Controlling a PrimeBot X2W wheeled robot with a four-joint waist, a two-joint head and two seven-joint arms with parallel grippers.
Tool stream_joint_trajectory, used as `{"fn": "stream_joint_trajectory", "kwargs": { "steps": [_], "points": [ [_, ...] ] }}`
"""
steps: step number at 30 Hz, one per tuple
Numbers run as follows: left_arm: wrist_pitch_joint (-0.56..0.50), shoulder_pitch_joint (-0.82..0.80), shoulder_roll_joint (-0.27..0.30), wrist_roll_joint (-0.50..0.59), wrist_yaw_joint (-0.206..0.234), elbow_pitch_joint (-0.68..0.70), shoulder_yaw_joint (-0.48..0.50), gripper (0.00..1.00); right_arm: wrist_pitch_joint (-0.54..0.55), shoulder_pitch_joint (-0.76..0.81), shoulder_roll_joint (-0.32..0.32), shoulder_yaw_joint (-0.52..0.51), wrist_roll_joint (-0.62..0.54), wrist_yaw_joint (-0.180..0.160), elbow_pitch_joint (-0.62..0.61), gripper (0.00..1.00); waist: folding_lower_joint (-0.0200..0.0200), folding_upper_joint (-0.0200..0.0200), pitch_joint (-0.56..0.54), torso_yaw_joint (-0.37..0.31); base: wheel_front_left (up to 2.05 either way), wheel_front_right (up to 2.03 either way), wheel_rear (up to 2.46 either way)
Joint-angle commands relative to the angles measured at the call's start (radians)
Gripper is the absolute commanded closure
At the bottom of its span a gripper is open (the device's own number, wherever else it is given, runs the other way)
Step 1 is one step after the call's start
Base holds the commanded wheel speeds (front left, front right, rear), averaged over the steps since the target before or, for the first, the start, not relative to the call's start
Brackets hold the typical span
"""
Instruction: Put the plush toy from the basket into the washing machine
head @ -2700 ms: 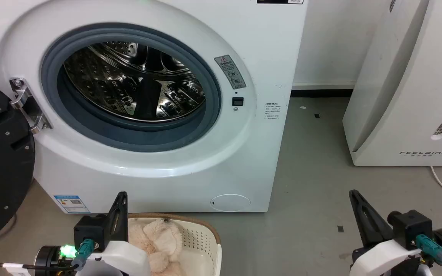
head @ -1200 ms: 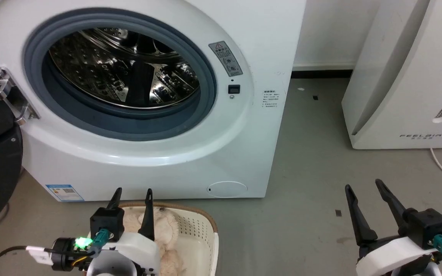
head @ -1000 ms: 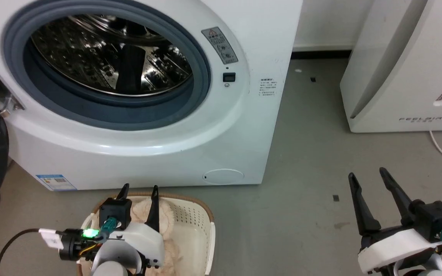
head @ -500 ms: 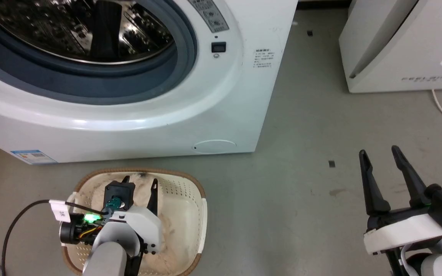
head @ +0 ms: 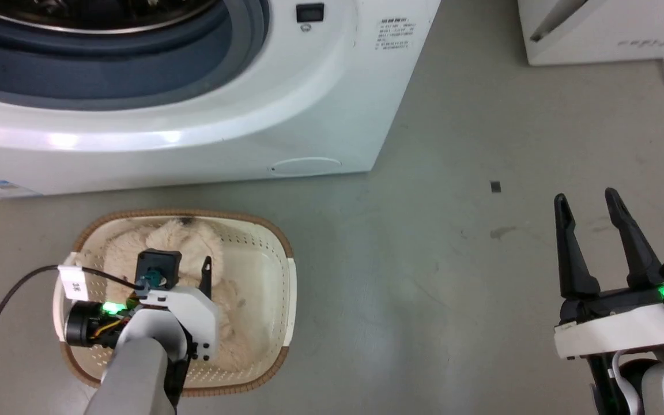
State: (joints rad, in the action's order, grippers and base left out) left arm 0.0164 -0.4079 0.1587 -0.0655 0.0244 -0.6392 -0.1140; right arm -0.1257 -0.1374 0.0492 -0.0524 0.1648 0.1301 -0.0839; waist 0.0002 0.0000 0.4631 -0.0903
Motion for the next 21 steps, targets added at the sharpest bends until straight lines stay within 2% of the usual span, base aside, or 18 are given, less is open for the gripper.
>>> {"fn": "stream_joint_trajectory", "kwargs": {
  "steps": [1,13,21],
  "points": [
    [-0.005,-0.030,0.011,-0.008,0.005,-0.024,-0.002,0.00,-0.009,-0.023,0.001,-0.002,0.015,0.000,-0.010,0.00,-0.0002,0.0000,0.035,-0.008,0.00,0.00,0.00],
    [-0.015,-0.120,0.069,-0.047,0.022,-0.148,-0.009,0.00,-0.034,-0.056,0.001,-0.014,0.040,0.000,-0.035,0.00,-0.0002,0.0000,0.172,-0.027,0.00,0.00,0.00],
    [-0.025,-0.195,0.082,-0.067,0.037,-0.230,-0.026,0.00,-0.051,-0.077,0.001,-0.025,0.046,0.000,-0.055,0.00,-0.0002,0.0000,0.257,-0.023,0.00,0.00,0.00]
  ]
}}
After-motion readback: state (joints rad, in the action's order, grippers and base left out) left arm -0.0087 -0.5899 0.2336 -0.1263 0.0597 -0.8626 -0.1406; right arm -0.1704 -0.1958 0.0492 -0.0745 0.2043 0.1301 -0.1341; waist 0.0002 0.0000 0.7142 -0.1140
